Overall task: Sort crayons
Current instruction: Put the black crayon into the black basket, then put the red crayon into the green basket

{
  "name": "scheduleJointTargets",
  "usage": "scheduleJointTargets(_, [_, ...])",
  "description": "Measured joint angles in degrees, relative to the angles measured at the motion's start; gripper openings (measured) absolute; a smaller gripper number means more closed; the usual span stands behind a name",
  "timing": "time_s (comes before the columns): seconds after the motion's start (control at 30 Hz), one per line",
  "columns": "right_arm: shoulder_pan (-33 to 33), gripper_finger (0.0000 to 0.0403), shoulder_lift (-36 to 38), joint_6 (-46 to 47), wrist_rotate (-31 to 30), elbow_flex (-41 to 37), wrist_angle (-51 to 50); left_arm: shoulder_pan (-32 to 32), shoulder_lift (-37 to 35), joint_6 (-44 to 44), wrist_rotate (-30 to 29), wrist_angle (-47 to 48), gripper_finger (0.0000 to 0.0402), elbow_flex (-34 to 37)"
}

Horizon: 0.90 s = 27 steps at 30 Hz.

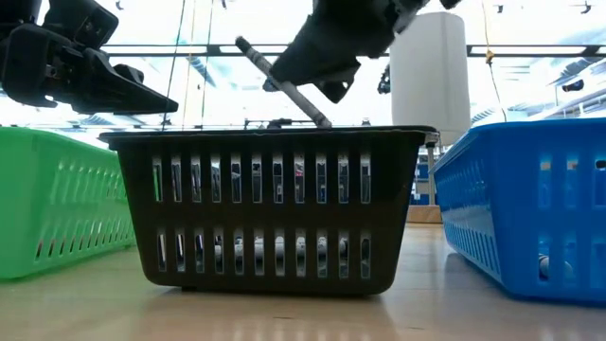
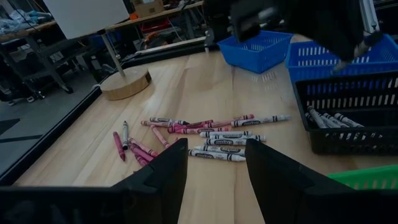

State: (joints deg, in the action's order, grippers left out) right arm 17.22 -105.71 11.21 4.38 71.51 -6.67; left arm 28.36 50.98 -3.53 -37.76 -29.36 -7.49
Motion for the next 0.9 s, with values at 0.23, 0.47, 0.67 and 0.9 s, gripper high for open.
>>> scheduleJointTargets(0.23, [0.7, 0.0028, 0.0, 3.9, -1.8, -7.2, 10.3, 0.0, 0.0, -0.1, 0.0, -0.9, 0.0173, 0.0])
scheduleJointTargets(0.47, [0.7, 0.0032, 0.0, 7.6, -1.9, -10.4, 12.7, 0.0, 0.0, -0.6, 0.0, -0.9, 0.0173, 0.0])
scheduleJointTargets(0.67, [0.7, 0.007, 0.0, 10.1, -1.9, -12.1, 14.4, 0.0, 0.0, -0.6, 0.0, -0.9, 0.0173, 0.0])
scheduleJointTargets(0.9, [-0.2, 0.0091, 0.0, 9.3, -1.3, -11.3, 13.7, 0.0, 0.0, -0.6, 0.0, -0.9, 0.0173, 0.0])
